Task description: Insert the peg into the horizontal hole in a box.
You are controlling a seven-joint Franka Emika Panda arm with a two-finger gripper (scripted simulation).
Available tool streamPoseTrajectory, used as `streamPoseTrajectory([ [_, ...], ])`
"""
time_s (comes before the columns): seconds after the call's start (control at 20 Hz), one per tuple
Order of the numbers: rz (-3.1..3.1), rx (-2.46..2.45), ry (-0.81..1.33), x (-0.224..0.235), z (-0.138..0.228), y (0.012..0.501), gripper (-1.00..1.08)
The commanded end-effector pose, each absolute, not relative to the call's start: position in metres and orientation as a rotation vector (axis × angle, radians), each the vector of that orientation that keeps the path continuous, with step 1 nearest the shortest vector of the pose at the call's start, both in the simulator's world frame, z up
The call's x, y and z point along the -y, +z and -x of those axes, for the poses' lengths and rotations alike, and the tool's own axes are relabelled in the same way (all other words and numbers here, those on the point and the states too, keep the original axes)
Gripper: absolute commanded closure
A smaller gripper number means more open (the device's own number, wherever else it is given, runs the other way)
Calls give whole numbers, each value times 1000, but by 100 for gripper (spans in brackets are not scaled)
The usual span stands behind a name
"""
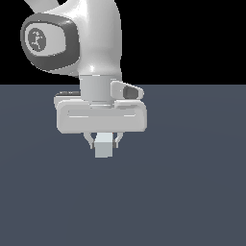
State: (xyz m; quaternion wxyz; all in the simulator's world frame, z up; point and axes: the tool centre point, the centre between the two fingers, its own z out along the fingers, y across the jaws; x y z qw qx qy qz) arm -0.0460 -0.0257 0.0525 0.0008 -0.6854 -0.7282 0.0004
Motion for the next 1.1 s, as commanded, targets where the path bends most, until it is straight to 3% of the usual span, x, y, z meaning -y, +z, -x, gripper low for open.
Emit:
streamPoseTrajectory([
  [0.0, 2170, 2272, 0, 5, 38, 58, 108],
  [0.45, 2201, 2242, 0, -38, 20, 66, 108],
  [1.05, 2204, 2238, -1, -45, 15, 68, 108],
])
